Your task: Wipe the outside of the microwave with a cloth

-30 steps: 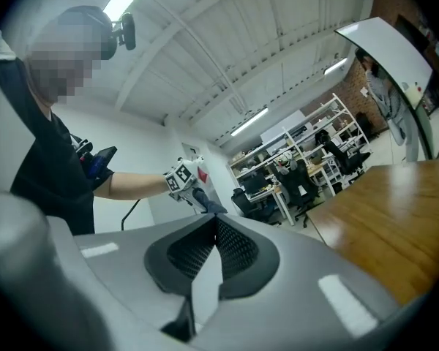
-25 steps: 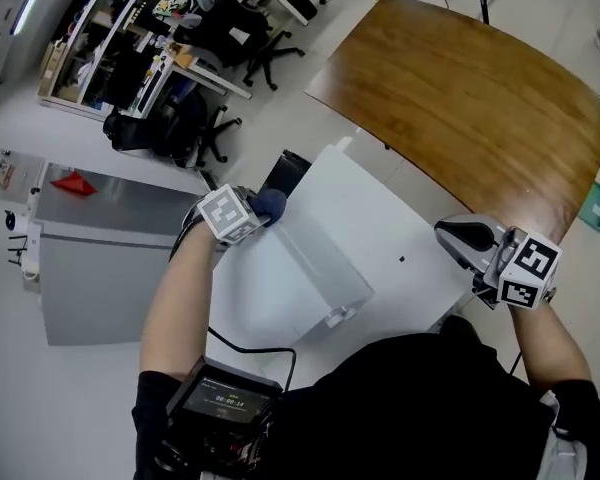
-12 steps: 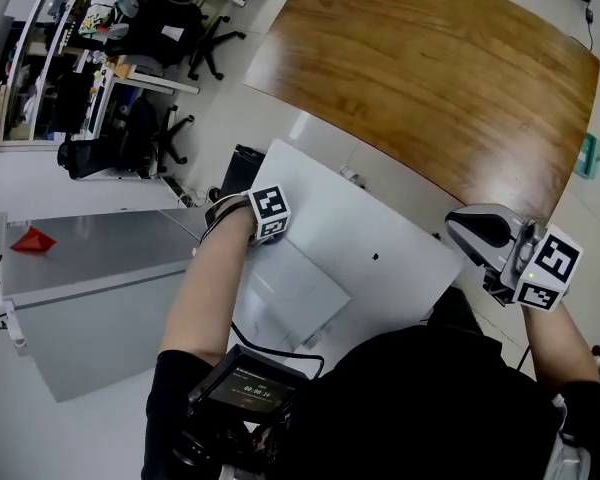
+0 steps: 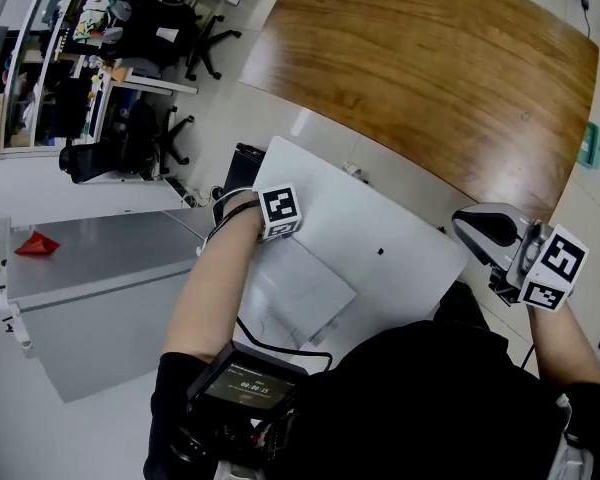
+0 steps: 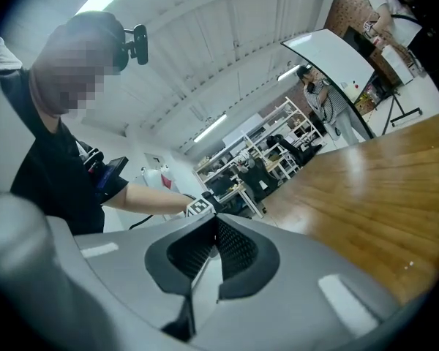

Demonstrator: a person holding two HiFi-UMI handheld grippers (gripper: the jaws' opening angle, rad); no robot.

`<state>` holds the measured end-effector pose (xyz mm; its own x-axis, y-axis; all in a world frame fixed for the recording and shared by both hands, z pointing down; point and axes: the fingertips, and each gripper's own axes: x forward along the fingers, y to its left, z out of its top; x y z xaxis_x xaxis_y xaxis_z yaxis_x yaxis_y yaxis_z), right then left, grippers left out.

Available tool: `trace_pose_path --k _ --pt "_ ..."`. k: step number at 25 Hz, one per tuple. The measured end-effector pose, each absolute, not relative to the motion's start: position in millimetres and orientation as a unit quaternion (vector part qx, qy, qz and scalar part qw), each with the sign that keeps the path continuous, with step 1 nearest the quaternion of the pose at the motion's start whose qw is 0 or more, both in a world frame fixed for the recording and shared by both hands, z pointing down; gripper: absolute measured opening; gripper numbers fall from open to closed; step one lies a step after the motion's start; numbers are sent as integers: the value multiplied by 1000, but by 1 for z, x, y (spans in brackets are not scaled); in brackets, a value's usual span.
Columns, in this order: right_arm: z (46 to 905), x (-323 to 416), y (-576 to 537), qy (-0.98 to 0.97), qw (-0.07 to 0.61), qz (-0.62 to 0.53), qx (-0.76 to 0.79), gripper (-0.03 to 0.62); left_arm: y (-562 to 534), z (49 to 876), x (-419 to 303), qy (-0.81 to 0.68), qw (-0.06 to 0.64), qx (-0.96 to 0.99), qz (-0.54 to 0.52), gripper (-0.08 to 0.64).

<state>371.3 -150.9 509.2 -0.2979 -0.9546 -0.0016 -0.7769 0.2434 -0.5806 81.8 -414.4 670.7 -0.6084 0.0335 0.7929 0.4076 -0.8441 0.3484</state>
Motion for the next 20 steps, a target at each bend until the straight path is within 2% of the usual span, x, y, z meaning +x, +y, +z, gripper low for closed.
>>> trace_pose_path --k 5,8,10,14,20 --pt "465 352 -173 801 200 -208 -524 5 -395 526 90 -238 154 -476 -832 57" --pt "446 333 -196 819 209 -189 -499 5 -397 495 59 -221 143 -469 -843 57" --pt "442 328 -205 826 211 -184 -489 5 -398 499 42 -215 133 -455 -854 57" --pt "449 336 -208 823 211 -188 -494 5 -399 522 54 -235 141 -434 -858 57" --pt "492 367 -180 789 197 -220 -538 5 -388 633 50 -297 130 -355 -877 54"
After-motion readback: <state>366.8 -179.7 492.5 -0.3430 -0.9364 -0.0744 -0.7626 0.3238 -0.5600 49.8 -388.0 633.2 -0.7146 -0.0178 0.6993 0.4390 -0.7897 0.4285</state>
